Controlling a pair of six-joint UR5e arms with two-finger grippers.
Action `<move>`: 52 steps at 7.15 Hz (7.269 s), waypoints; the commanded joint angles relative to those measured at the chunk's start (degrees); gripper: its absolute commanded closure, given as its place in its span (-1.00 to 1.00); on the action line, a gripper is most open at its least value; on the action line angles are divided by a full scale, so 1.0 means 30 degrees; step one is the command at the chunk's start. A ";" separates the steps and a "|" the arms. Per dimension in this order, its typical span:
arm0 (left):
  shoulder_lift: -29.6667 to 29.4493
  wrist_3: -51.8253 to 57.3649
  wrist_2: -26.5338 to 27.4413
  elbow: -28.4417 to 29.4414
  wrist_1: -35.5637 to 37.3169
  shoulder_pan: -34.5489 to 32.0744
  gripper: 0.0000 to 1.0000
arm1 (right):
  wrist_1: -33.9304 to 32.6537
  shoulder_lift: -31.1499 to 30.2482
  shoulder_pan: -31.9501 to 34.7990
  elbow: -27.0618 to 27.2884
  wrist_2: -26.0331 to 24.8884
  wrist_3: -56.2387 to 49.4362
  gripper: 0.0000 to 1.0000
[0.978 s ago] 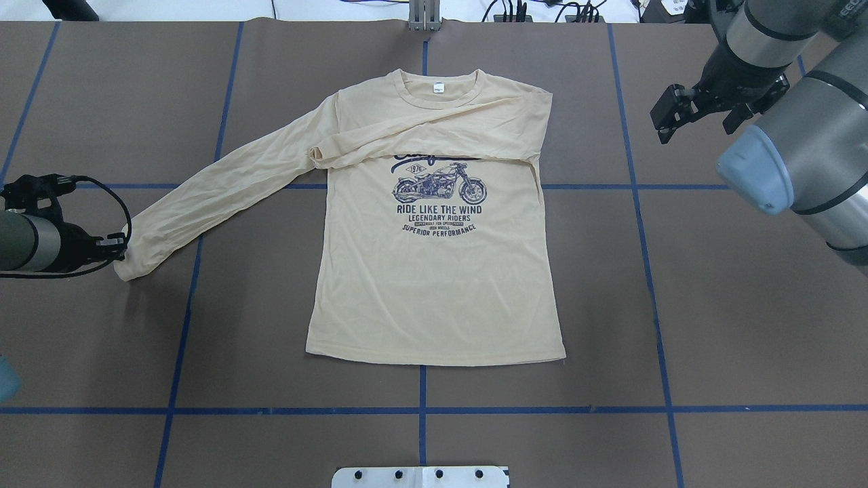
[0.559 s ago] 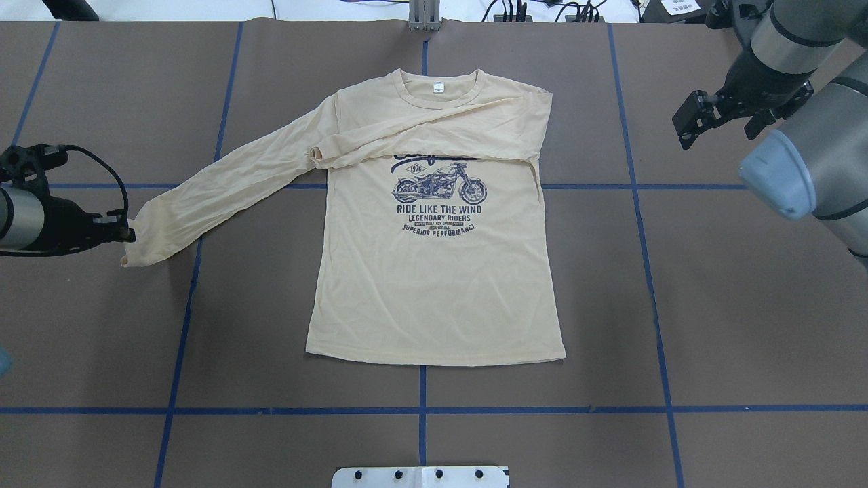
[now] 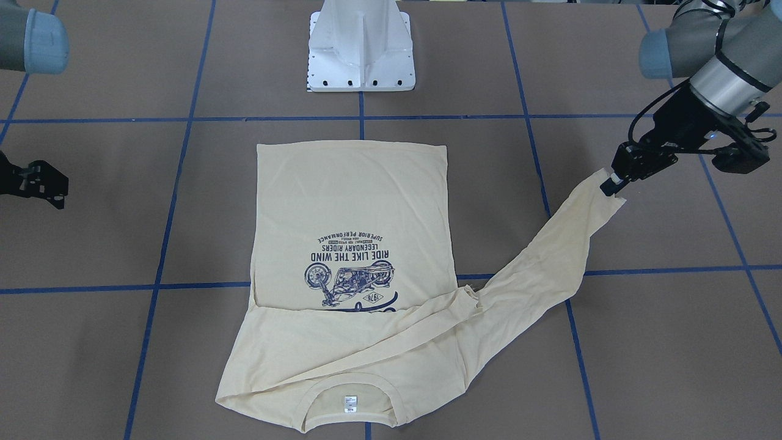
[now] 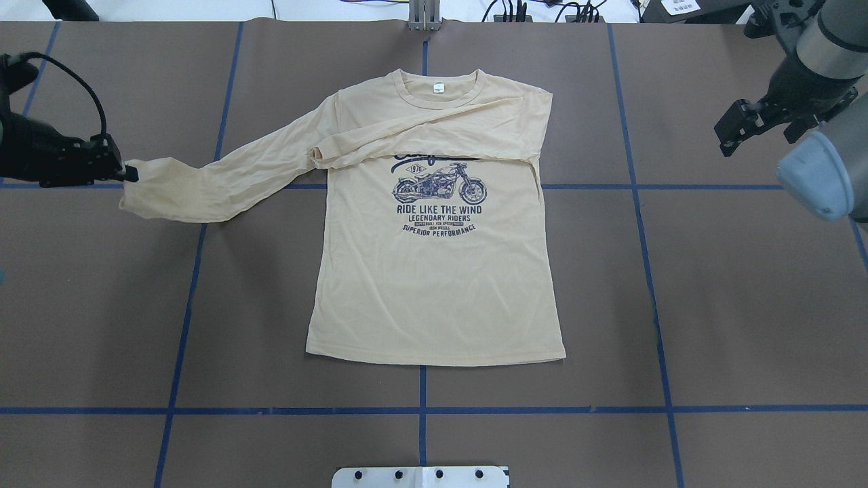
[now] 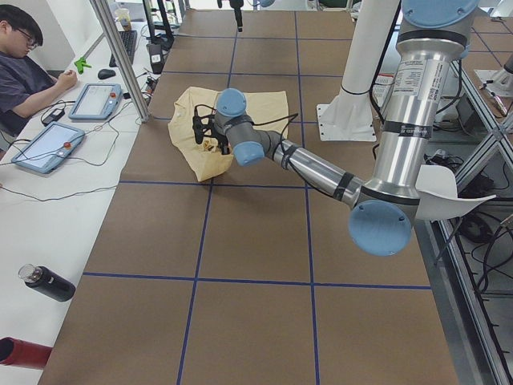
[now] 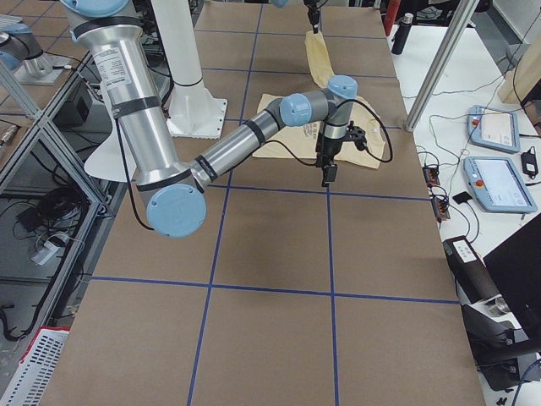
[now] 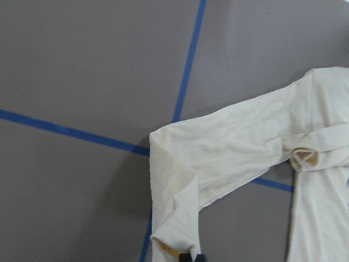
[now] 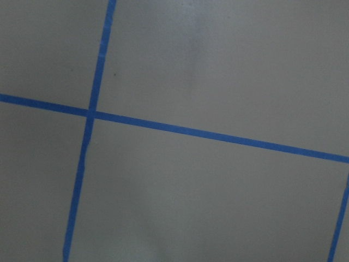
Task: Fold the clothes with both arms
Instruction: 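Lift the sleeve with the left gripper and carry it across the shirt, then lay the sleeve down across the chest and open left gripper, then move both grippers to the shirt's hem corners nearest the robot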
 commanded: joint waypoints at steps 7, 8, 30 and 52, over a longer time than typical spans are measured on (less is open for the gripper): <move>-1.3119 -0.7526 0.1630 0.6815 0.1157 0.3741 1.00 | 0.0035 -0.2338 0.0086 0.1132 -0.0100 -0.1004 -1.00; -1.3356 -0.7990 0.3418 0.7632 0.0024 0.5121 1.00 | 0.0064 -0.2308 0.0086 0.1103 -0.0100 -0.0975 -1.00; -0.4375 -0.1854 0.8651 -0.0928 0.2581 0.8711 -1.00 | 1.0879 -0.0461 -0.6138 -0.0333 0.2458 1.2736 -0.99; -0.3926 -0.1871 0.8797 -0.1795 0.2678 0.8796 -0.95 | 1.3277 -0.0726 -1.3186 -0.0979 -0.1975 1.7805 1.00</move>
